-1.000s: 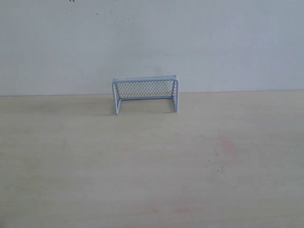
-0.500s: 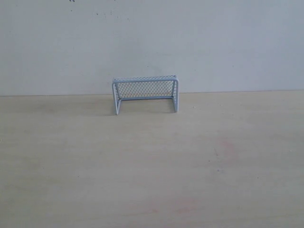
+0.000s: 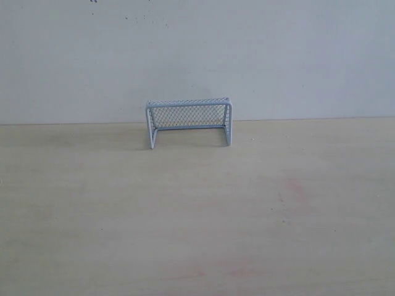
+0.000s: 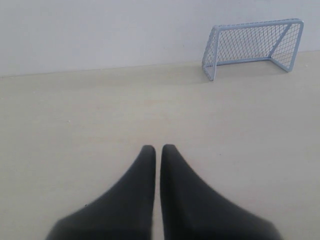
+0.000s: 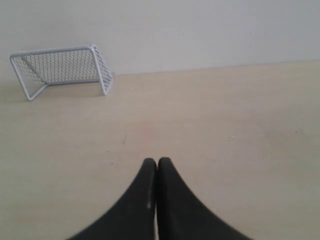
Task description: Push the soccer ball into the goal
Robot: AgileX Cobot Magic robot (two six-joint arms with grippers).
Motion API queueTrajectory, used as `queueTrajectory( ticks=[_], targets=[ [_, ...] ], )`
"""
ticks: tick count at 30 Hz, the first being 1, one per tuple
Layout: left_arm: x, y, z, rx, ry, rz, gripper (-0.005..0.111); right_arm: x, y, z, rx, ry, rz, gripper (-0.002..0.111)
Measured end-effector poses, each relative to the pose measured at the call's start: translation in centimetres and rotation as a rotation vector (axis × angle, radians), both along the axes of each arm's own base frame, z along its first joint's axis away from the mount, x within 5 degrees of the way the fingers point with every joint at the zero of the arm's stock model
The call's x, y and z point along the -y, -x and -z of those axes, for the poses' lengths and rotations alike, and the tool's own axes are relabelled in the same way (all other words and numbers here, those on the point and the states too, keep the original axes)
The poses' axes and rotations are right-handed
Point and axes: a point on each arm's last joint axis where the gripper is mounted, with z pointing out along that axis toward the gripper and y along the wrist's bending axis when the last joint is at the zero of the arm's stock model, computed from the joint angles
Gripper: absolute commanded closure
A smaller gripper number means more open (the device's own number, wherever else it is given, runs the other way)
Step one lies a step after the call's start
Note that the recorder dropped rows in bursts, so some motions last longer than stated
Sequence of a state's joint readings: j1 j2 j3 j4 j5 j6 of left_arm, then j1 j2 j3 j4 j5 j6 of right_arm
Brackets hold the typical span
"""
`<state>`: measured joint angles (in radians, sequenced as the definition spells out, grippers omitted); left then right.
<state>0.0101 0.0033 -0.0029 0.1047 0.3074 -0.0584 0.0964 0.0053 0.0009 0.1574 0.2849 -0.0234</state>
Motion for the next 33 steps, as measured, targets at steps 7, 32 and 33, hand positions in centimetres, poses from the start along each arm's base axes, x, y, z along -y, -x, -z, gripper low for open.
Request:
queueTrajectory(
  ticks=[7,32,33],
  targets=[
    [0.0,0.0,0.0,0.0,0.0,0.0,0.102,0.21,0.08,0.45,-0.041,0.072,0.007,0.109],
    [0.0,0.0,0.0,0.0,0.0,0.0,0.102,0.23,0.1,0.55,-0.052,0.081,0.007,0.109],
    [0.0,0.0,0.0,0.0,0.0,0.0,0.102,0.23,0.1,0.55,-0.052,0.081,0.007,0.109]
  ],
)
